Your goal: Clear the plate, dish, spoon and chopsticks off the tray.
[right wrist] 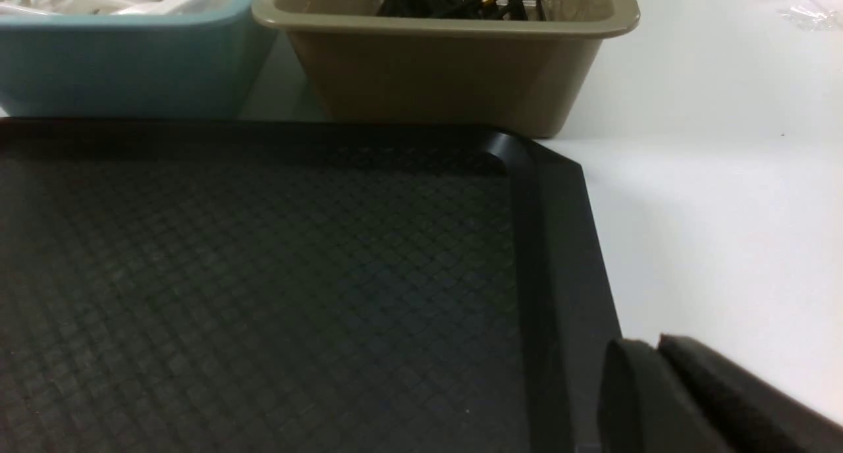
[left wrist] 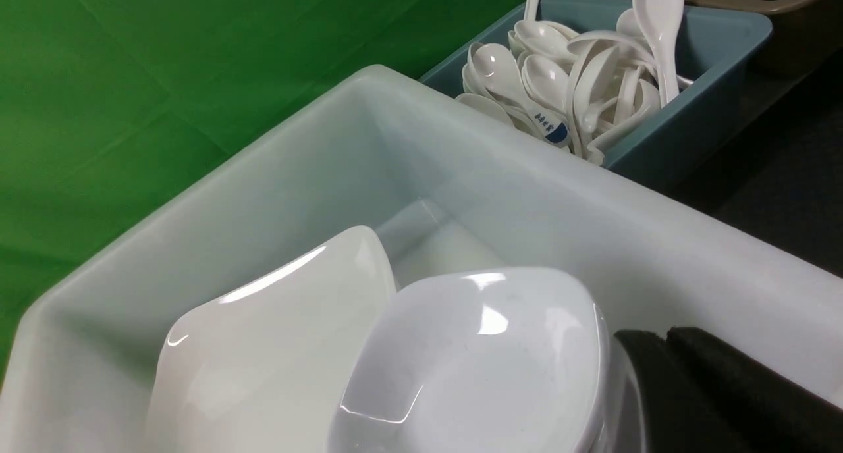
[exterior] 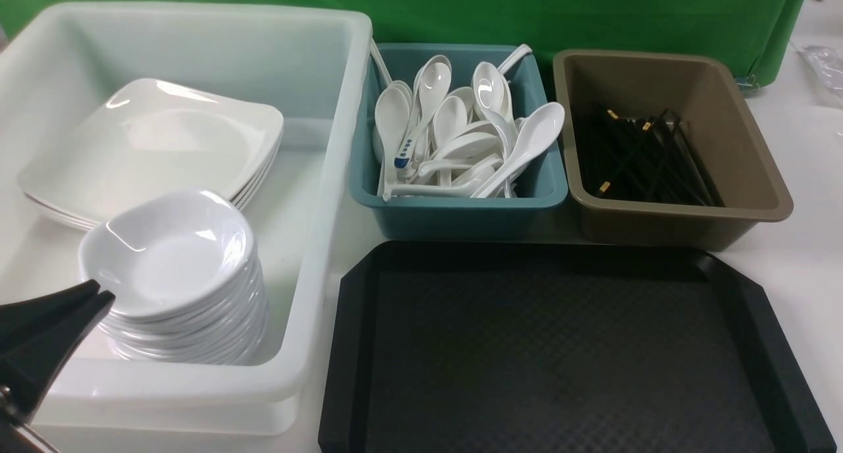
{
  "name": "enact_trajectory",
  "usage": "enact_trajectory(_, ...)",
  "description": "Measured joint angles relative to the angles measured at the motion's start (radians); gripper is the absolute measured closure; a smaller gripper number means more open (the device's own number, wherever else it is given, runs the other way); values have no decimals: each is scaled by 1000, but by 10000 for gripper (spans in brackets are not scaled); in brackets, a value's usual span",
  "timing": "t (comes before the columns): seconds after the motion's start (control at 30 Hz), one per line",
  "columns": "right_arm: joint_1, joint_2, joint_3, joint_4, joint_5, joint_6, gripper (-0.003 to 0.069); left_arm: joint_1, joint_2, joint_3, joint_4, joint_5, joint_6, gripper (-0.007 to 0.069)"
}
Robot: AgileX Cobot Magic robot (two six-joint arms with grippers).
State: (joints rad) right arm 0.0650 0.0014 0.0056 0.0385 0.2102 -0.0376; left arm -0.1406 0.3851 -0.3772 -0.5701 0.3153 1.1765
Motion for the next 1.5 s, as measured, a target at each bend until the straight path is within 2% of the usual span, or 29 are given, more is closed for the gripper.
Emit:
enact_trajectory(0.23, 0, 0, 0, 0, 0, 0, 561, 0, 0, 4, 10, -22, -1, 608)
enact_trajectory(0.3, 0, 0, 0, 0, 0, 0, 557, 2, -2, 4, 33, -38, -49, 608)
enact_trajectory(0.37, 0, 0, 0, 0, 0, 0, 552, 12, -18, 12, 78, -62, -205, 608)
enact_trajectory(0.5, 0, 0, 0, 0, 0, 0, 535, 78, -103, 75, 311, -125, -763, 608)
enact_trajectory(0.57, 0, 0, 0, 0, 0, 0, 529, 116, -158, 133, 405, -136, -938, 608)
enact_trajectory(0.63, 0, 0, 0, 0, 0, 0, 524, 154, -221, 187, 452, -138, -1031, 608)
enact_trajectory(0.73, 0, 0, 0, 0, 0, 0, 515, 211, -332, 297, 476, -138, -1088, 608)
enact_trajectory(0.87, 0, 0, 0, 0, -1, 0, 506, 234, -381, 377, 483, -110, -1120, 608)
enact_trajectory(1.1, 0, -1, 0, 0, 0, 0, 480, 234, -384, 384, 483, -84, -1160, 608)
enact_trajectory(1.5, 0, -1, 0, 0, 0, 0, 460, 234, -384, 384, 488, -86, -1158, 608)
